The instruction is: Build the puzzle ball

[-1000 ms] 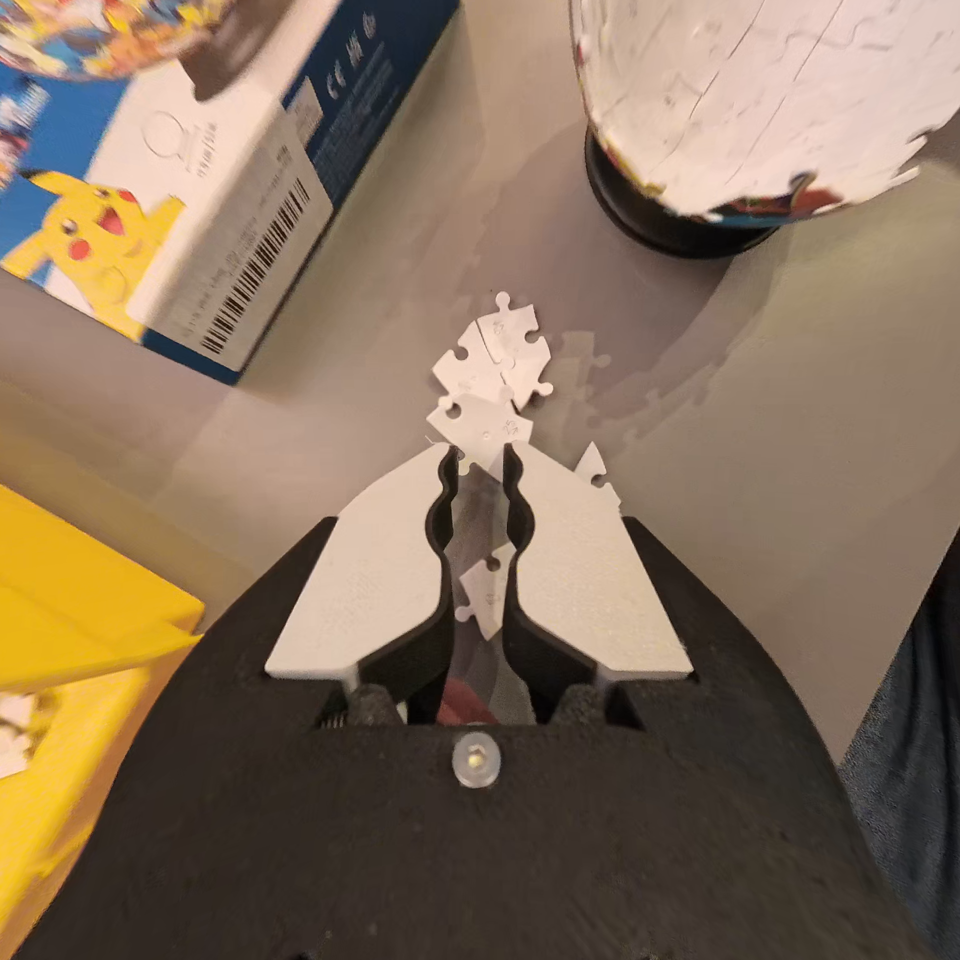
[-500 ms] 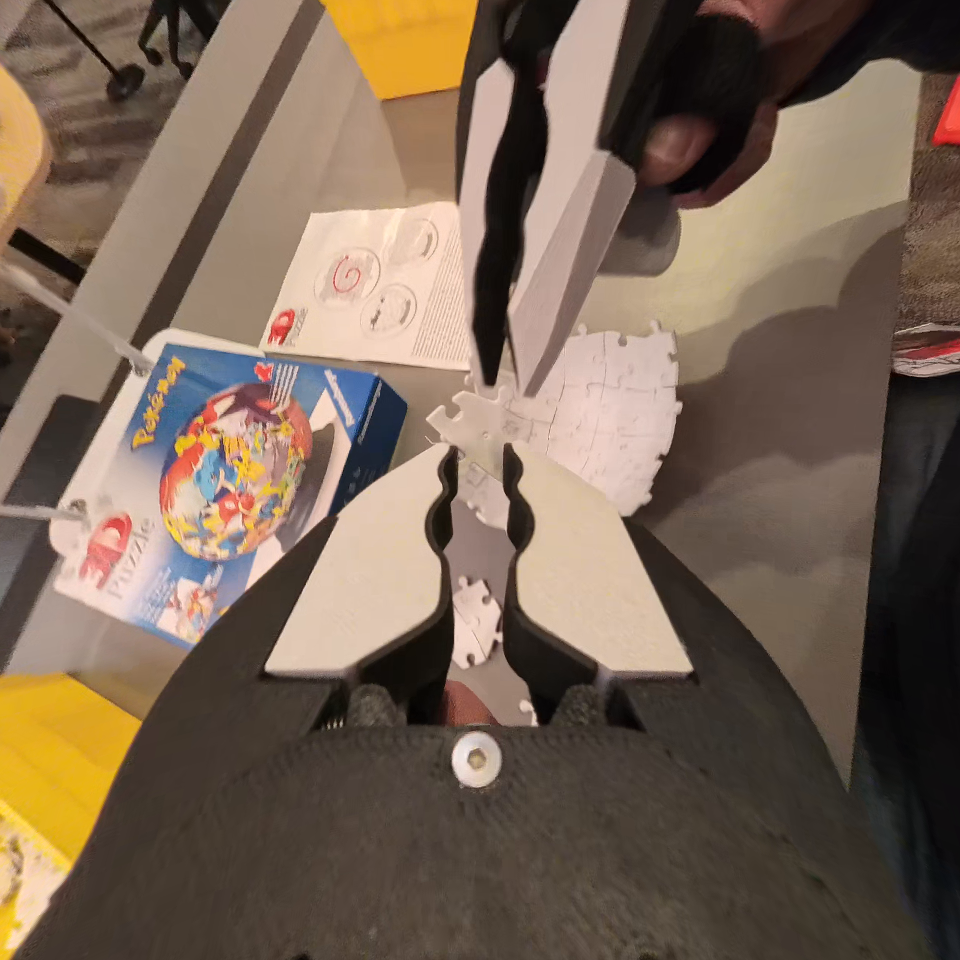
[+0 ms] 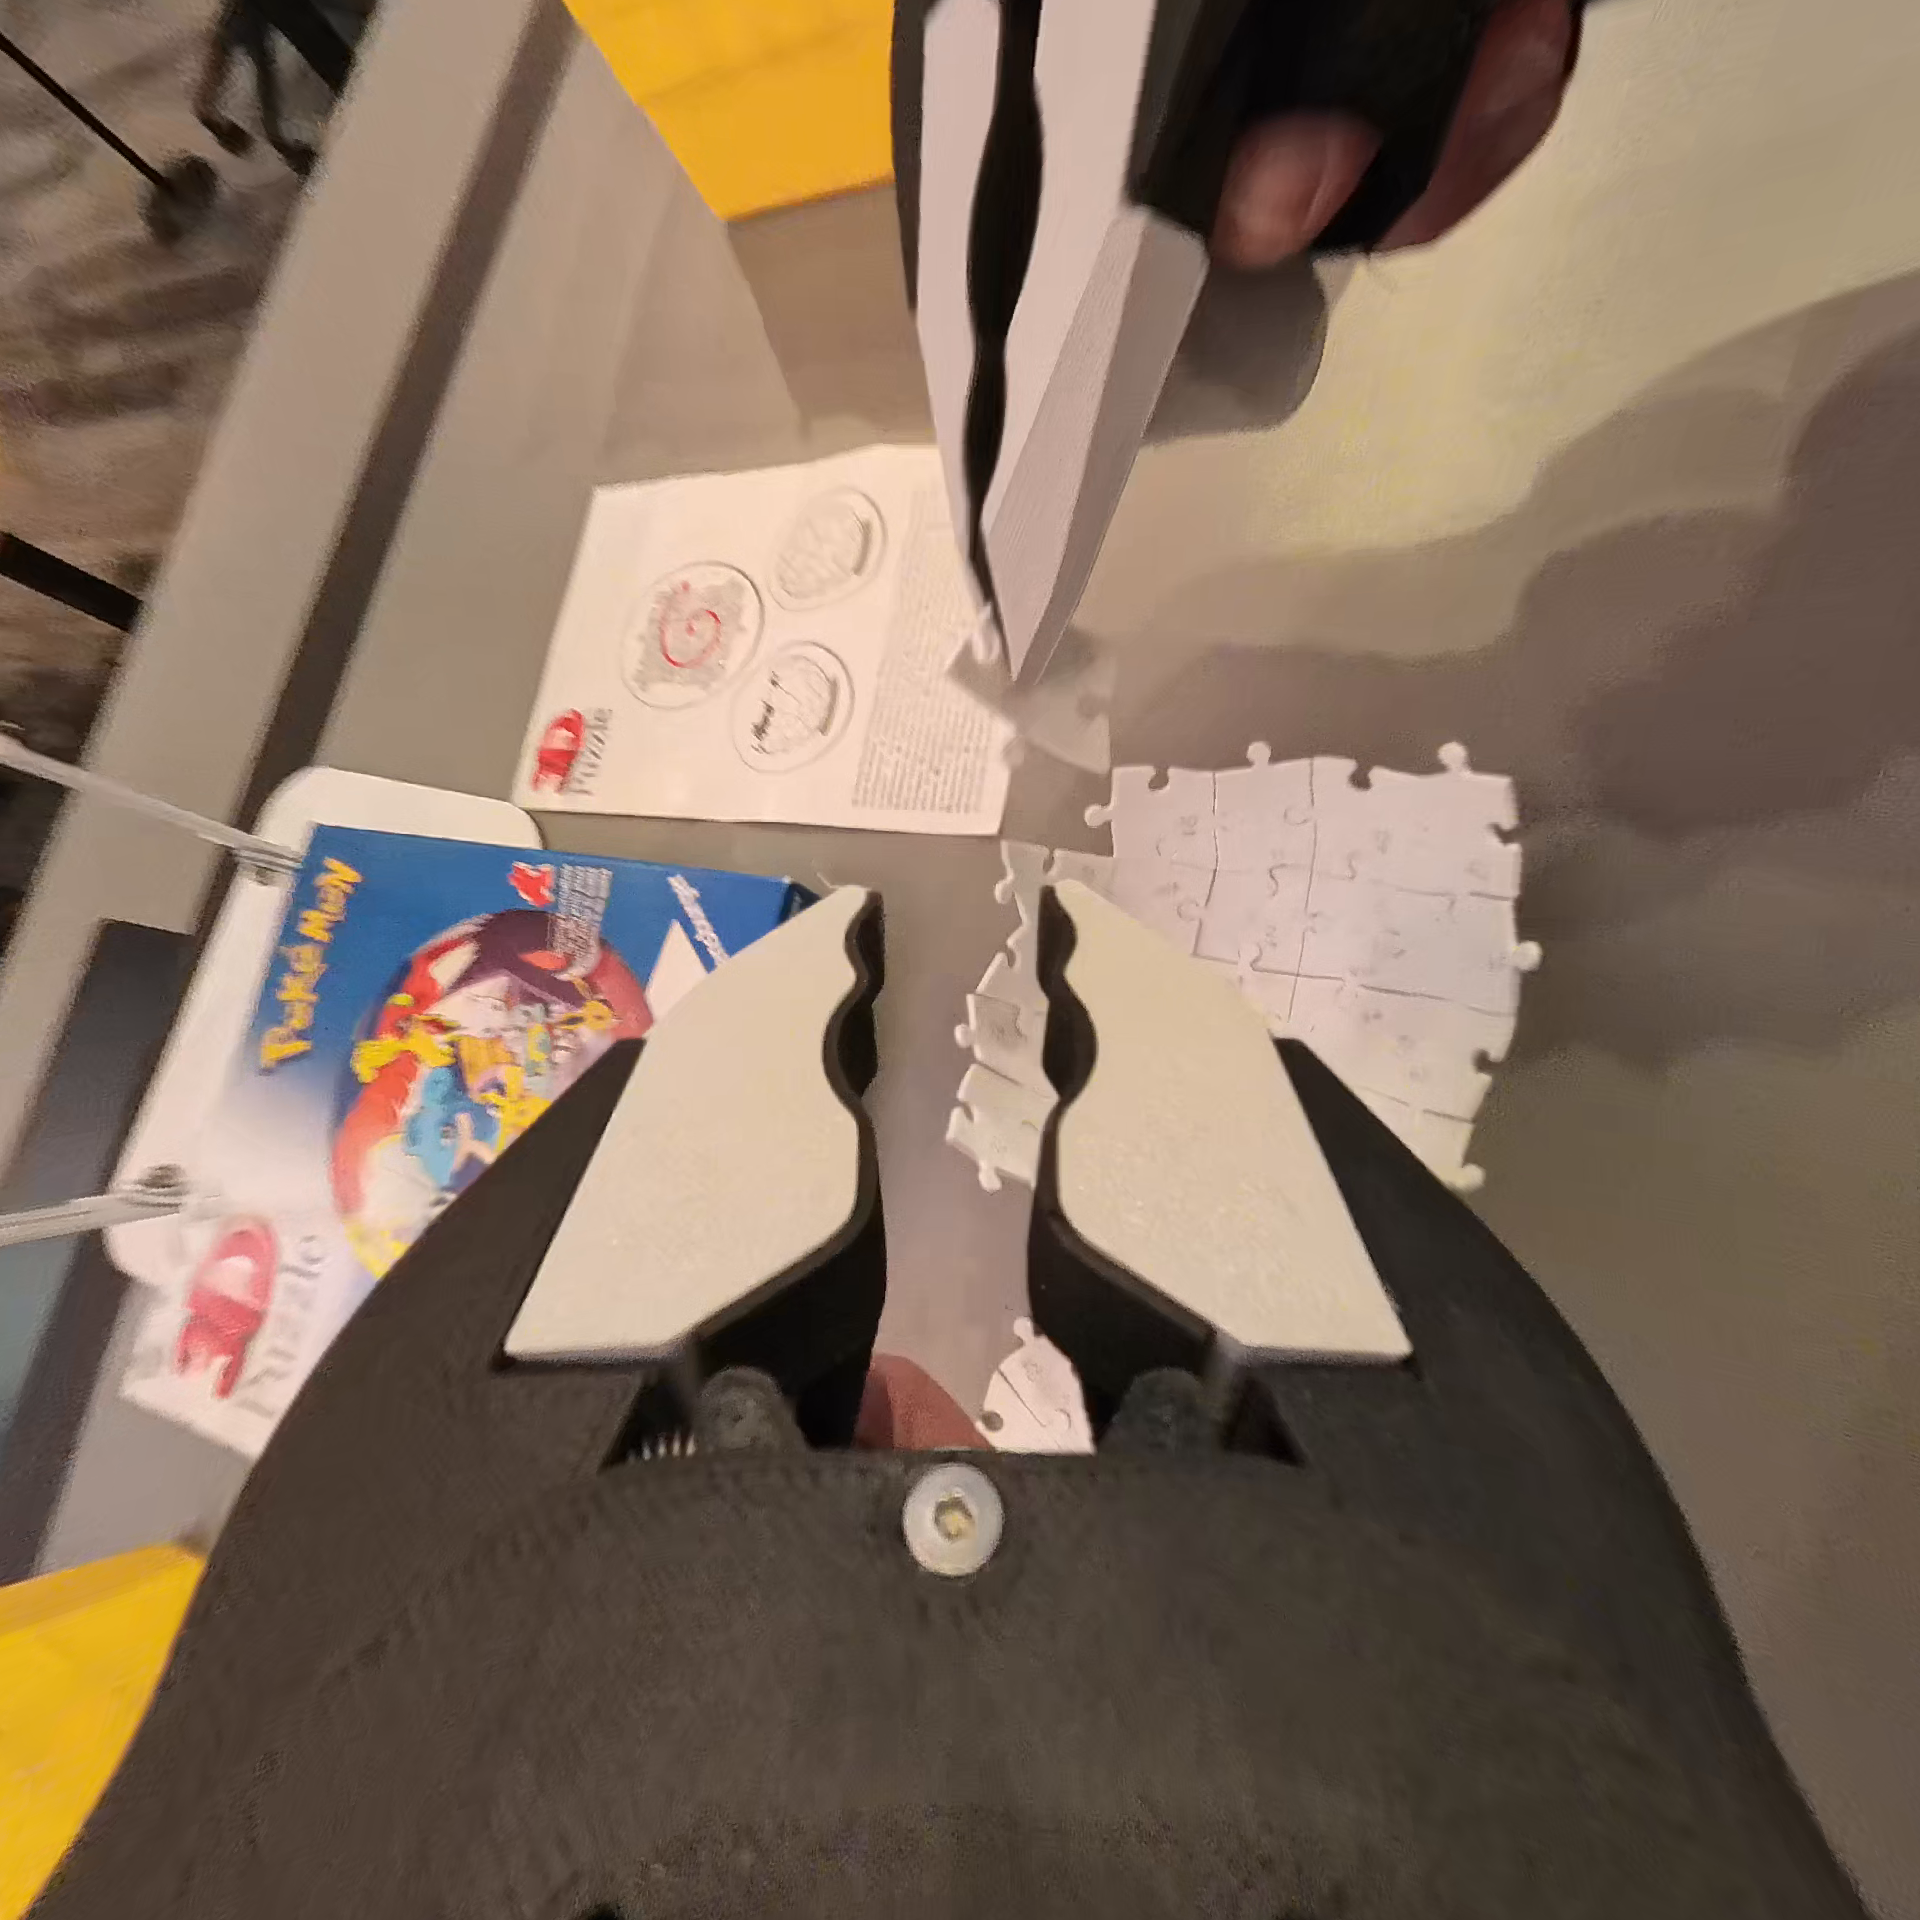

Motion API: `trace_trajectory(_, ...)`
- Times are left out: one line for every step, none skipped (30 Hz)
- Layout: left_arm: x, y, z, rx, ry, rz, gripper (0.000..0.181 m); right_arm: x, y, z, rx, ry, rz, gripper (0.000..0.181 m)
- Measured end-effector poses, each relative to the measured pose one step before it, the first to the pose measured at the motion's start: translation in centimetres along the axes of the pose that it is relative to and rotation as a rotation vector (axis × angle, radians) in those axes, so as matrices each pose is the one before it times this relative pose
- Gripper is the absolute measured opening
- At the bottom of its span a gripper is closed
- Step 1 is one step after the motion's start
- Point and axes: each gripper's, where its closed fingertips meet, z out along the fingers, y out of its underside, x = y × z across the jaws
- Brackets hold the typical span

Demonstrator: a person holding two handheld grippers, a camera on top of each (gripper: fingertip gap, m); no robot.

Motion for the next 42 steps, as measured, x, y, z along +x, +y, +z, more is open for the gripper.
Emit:
trace_trajectory(-0.127,0.463,0.495,-0.0172,0.039,-0.0161,0.031,0.572,0.435,0.015,-0.0347,0.0167,-0.0137,0.0)
trace_trajectory(-0.254,0.294,0.49,-0.0079,0.0274,-0.0096,0.032,0.447,0.512,0.182,-0.0392,0.008,-0.0109,0.0)
trace_trajectory(-0.094,0.276,0.468,-0.0111,0.0349,-0.0041,0.034,0.256,0.44,0.288,-0.0351,-0.0023,-0.0084,0.0)
trace_trajectory(0.075,0.261,0.434,-0.017,0.0446,-0.0061,0.036,0.166,0.34,0.338,-0.0296,-0.007,-0.0051,0.0)
trace_trajectory(0.051,0.19,0.418,-0.0195,0.0408,-0.0036,0.038,0.118,0.29,0.331,-0.0289,-0.0079,-0.0059,0.0)
trace_trajectory(-0.144,0.07,0.402,-0.0085,0.0258,0.0033,0.038,0.084,0.234,0.336,-0.0273,-0.0069,-0.0097,0.0)
trace_trajectory(-0.053,0.221,0.431,-0.0165,0.0335,0.003,0.037,0.086,0.119,0.274,-0.0216,-0.0028,-0.0118,0.0)
trace_trajectory(0.124,0.329,0.438,-0.0234,0.0461,-0.0022,0.038,0.065,0.063,0.256,-0.0199,-0.0015,-0.0084,0.0)
trace_trajectory(-0.052,0.157,0.424,-0.0127,0.0313,-0.0019,0.038,0.125,0.051,0.227,-0.0188,0.0044,-0.01,0.0)
trace_trajectory(-0.045,-0.03,0.411,-0.0005,0.0261,0.0002,0.036,0.129,0.057,0.214,-0.0182,0.0068,-0.0107,0.0)
trace_trajectory(0.237,0.116,0.419,-0.011,0.0422,-0.0043,0.035,0.043,0.003,0.194,-0.0133,0.0029,-0.0083,0.0)
trace_trajectory(0.245,0.216,0.432,-0.0183,0.0391,-0.0026,0.035,-0.03,0.0,0.21,-0.0109,0.0008,-0.0057,0.0)
trace_trajectory(-0.096,0.039,0.413,-0.0083,0.0111,0.0037,0.034,0.009,0.105,0.231,-0.0148,0.0042,-0.0074,0.0)
trace_trajectory(0.005,0.037,0.388,-0.0082,0.0145,0.0028,0.033,0.111,0.142,0.234,-0.0154,0.0107,-0.0081,0.0)
trace_trajectory(0.198,0.121,0.37,-0.0156,0.0221,0.0054,0.033,0.137,0.037,0.171,-0.0063,0.0104,-0.0026,0.0)
trace_trajectory(0.006,0.042,0.326,-0.0121,0.0046,0.0116,0.032,0.048,0.025,0.131,-0.0043,0.0043,0.0018,0.0)
trace_trajectory(-0.013,0.001,0.275,-0.011,0.0024,0.0101,0.03,0.053,0.09,0.102,-0.0066,0.0065,-0.0022,0.0)
trace_trajectory(0.174,-0.006,0.239,-0.0093,0.0143,0.0075,0.029,0.065,0.049,0.064,-0.0038,0.0076,-0.0007,0.0)
trace_trajectory(0.115,-0.127,0.181,0.0006,0.0114,0.0033,0.028,0.026,0.01,0.049,0.0001,0.0038,0.0028,0.0)
trace_trajectory(0.026,-0.137,0.145,0.0026,0.0056,-0.0026,0.024,0.02,-0.008,0.026,0.0019,0.0028,0.0029,0.0)
trace_trajectory(0.161,-0.035,0.12,-0.0026,0.0111,0.0005,0.022,0.028,-0.012,0.001,0.003,0.0033,0.0021,0.0)
trace_trajectory(0.147,0.026,0.098,-0.0053,0.0065,0.0083,0.02,0.021,0.015,-0.01,0.0025,0.0023,0.003,0.0)
trace_trajectory(-0.015,-0.021,0.071,-0.0008,-0.004,0.0064,0.018,0.02,0.024,-0.018,0.0026,0.0021,0.0028,0.0)
trace_trajectory(0.01,0.005,0.064,-0.0003,0.0017,-0.0025,0.015,0.025,-0.007,-0.009,0.0042,0.0024,0.0011,0.0)
trace_trajectory(0.071,0.019,0.04,0.0003,0.0072,-0.0046,0.013,0.008,-0.005,-0.006,0.0038,0.0018,0.0014,0.0)
trace_trajectory(-0.044,0.051,0.032,0.0006,-0.0004,-0.0022,0.011,-0.007,0.009,-0.034,0.002,0.0011,0.0013,0.0)
trace_trajectory(-0.06,0.01,0.02,0.002,-0.0009,-0.0013,0.01,0.03,0.009,-0.016,0.0014,0.0038,0.0006,0.0)
trace_trajectory(0.007,-0.048,0.005,0.0057,0.0025,-0.0041,0.01,0.034,-0.015,0.013,0.0019,0.0039,0.0002,0.0)
trace_trajectory(-0.011,0.022,-0.002,0.0013,0.0027,-0.0036,0.01,0.007,-0.025,0.015,0.0012,0.0031,0.0008,0.0)
trace_trajectory(0.01,0.004,-0.009,0.0005,0.0032,-0.0009,0.01,-0.002,0.002,0.016,-0.0005,0.0024,0.0001,0.0)
trace_trajectory(-0.001,-0.014,0.002,0.001,0.0025,-0.0004,0.009,0.015,0.006,-0.005,-0.0013,0.0021,-0.0007,0.0)
trace_trajectory(-0.011,-0.014,0.01,0.0015,0.0022,-0.0027,0.009,0.031,-0.004,-0.011,-0.0018,0.002,0.0015,0.0)
trace_trajectory(-0.013,-0.002,0.003,0.0001,0.0027,-0.0024,0.009,0.028,-0.002,-0.004,-0.0022,0.0032,-0.0019,0.0)
trace_trajectory(-0.022,0.003,0.01,-0.0019,-0.0002,0.0013,0.009,0.033,-0.002,0.018,-0.0025,0.0036,-0.0045,0.0)
trace_trajectory(0.021,0.049,0.003,-0.0038,0.0014,0.0046,0.01,0.003,0.006,0.027,-0.0035,0.0017,-0.004,0.0)
trace_trajectory(0.086,0.034,0.012,-0.0036,0.006,0.004,0.012,0.048,0.02,0.029,-0.0046,0.0045,-0.0034,0.0)
trace_trajectory(0.023,0.027,0.02,-0.0033,0.0032,0.0017,0.013,0.039,0.014,0.034,-0.0048,0.0053,-0.0051,0.0)
trace_trajectory(-0.041,0.022,0.027,-0.0017,0.0,-0.0006,0.013,0.002,0.006,0.039,-0.0057,0.0028,-0.0043,0.0)
trace_trajectory(0.008,-0.005,0.03,0.0009,0.0034,-0.0014,0.013,0.028,0.013,0.046,-0.0048,0.0019,-0.0014,0.0)
trace_trajectory(-0.03,0.031,0.018,-0.0007,0.0016,-0.0016,0.013,0.055,0.008,0.029,-0.0037,0.002,0.0012,0.0)
trace_trajectory(-0.015,0.006,0.004,0.0001,0.0008,0.0003,0.013,0.001,-0.005,0.021,-0.0022,-0.0001,0.0001,0.0)
trace_trajectory(-0.002,0.024,-0.002,-0.0014,0.0009,0.0017,0.013,-0.012,0.007,0.021,-0.0024,-0.0013,0.0011,0.0)
